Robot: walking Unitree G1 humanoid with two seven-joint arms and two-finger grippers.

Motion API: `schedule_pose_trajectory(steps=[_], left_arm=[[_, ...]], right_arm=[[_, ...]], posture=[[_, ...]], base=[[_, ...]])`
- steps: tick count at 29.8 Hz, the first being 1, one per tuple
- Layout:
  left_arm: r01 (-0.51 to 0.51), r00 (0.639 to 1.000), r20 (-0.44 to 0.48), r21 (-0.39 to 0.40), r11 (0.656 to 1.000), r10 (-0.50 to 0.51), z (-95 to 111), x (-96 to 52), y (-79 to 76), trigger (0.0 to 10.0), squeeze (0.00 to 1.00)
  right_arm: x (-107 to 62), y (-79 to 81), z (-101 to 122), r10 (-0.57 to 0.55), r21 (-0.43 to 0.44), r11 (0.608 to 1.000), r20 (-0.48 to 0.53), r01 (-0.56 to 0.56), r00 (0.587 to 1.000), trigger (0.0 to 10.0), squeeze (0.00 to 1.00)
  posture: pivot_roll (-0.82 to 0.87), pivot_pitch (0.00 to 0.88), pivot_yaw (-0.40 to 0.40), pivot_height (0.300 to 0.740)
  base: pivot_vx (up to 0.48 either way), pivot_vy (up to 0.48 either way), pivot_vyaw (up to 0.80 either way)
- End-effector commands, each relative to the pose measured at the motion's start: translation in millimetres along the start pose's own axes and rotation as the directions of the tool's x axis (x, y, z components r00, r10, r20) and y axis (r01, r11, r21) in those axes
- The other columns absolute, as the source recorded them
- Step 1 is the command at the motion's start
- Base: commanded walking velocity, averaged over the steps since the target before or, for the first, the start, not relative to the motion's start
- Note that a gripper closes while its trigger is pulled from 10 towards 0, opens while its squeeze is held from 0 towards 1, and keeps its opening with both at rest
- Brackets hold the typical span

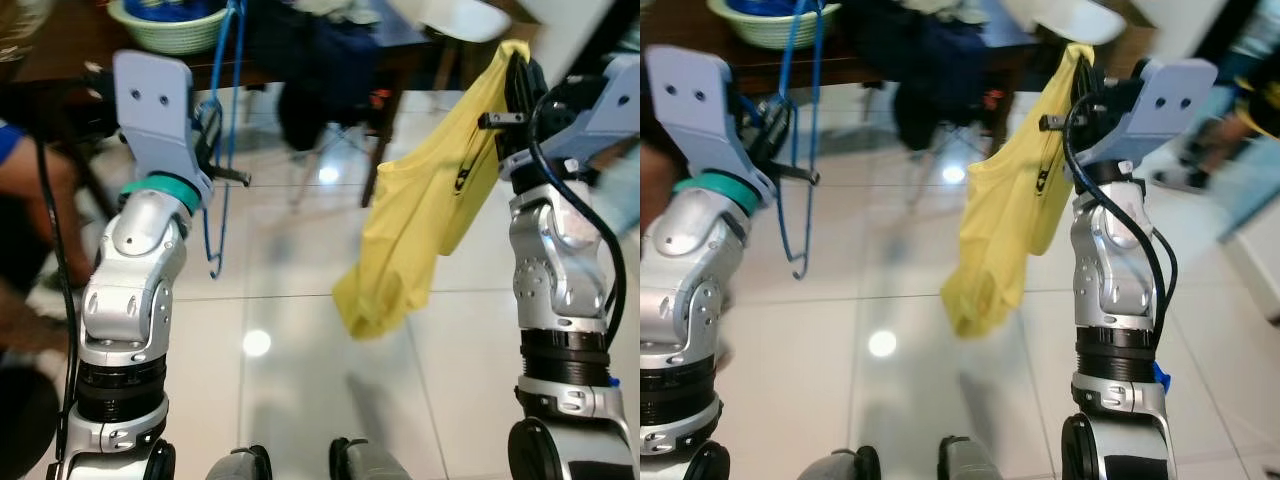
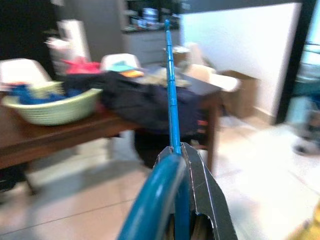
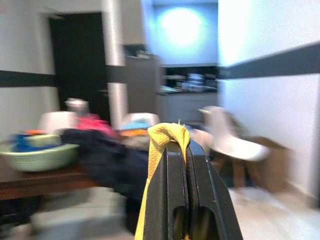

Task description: Hang hanger

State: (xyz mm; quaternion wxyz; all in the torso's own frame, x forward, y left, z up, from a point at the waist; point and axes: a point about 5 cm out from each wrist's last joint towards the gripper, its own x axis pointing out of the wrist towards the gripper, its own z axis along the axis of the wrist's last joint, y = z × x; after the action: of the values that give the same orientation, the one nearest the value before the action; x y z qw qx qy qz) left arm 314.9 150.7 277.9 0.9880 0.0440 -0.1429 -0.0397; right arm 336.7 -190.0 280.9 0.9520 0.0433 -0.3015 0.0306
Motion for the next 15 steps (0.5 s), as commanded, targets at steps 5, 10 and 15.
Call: schedule_pose_trajectory(steps=[5,10,15], left_arm=[[-0.011,0.991,-0.132,-0.016,1.000,0.008,-35.0,-7.8,0.2,10.0,0.00],[-0.027,0.973,-0.228,0.037,0.999,0.035,-66.8,-19.6,5.5,10.0,0.00],[-0.003,0.947,-0.318,0.103,0.995,0.036,-98.3,-34.9,8.2,10.0,0.00]], right_arm=[[-21.1,-9.4,-33.6,-0.008,-0.051,0.999,-0.128,0.002,0.992,10.0,0.00],[-47.1,-16.2,-66.8,-0.032,-0.073,0.997,-0.265,0.013,0.964,10.0,0.00],[-75.1,-15.4,-96.6,-0.041,-0.081,0.997,-0.388,0.011,0.921,10.0,0.00]], posture=[[0.02,0.073,0.013,0.740],[0.02,0.075,0.011,0.740],[0.01,0.078,0.006,0.740]], base=[[0.000,0.000,-0.80],[0.000,0.000,-0.80],[0.000,0.000,-0.80]])
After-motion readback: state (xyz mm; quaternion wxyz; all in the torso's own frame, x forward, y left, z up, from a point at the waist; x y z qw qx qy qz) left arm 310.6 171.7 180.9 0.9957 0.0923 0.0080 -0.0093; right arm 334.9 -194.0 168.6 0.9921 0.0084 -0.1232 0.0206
